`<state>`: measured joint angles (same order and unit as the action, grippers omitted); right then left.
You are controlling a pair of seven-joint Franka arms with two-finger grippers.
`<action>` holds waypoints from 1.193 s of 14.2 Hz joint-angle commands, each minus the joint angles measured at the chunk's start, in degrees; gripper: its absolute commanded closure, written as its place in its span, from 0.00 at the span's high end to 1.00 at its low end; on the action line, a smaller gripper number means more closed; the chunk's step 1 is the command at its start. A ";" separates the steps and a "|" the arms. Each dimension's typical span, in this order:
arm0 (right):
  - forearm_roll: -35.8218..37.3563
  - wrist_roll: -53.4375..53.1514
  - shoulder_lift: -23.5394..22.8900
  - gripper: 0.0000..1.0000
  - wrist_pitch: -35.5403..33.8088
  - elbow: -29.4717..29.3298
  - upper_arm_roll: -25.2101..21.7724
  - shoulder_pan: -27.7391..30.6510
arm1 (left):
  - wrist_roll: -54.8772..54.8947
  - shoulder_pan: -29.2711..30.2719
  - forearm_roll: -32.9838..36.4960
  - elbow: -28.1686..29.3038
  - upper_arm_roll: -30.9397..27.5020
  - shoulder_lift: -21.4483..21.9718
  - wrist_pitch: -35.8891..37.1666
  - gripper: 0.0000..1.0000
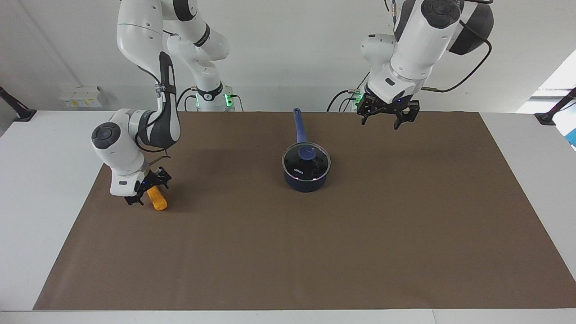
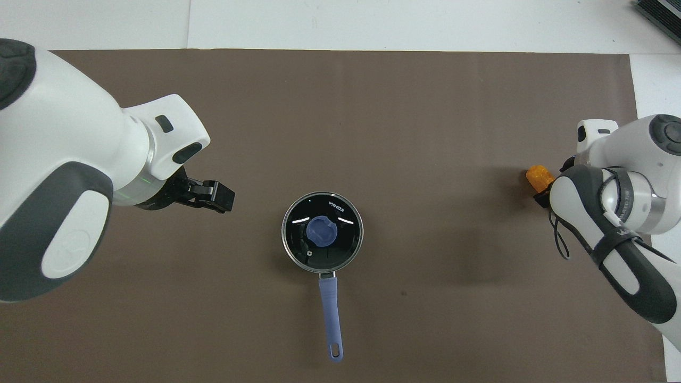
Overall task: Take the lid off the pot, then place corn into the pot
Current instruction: 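Reach the left gripper to the pot lid while the right gripper reaches the corn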
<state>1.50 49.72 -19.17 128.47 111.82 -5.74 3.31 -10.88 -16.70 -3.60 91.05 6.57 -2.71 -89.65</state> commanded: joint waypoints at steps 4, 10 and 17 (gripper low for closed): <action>0.26 -0.32 0.10 0.00 1.08 0.59 0.29 0.82 | -9.75 -6.67 -0.62 4.57 -0.86 -1.32 -8.77 1.00; -0.35 -7.44 0.97 0.00 -0.06 -0.81 0.29 0.91 | -18.98 -13.00 0.78 5.19 -1.04 -6.76 -15.28 1.00; -0.36 -23.51 10.10 0.00 -9.45 -1.87 0.38 0.30 | -25.41 -18.27 2.01 15.01 -1.04 -8.63 -27.04 1.00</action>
<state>1.36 30.11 -13.41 122.42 109.13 -5.85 3.41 -33.84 -32.95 -2.95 100.81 6.57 -13.29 -112.19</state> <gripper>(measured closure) 0.656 0.000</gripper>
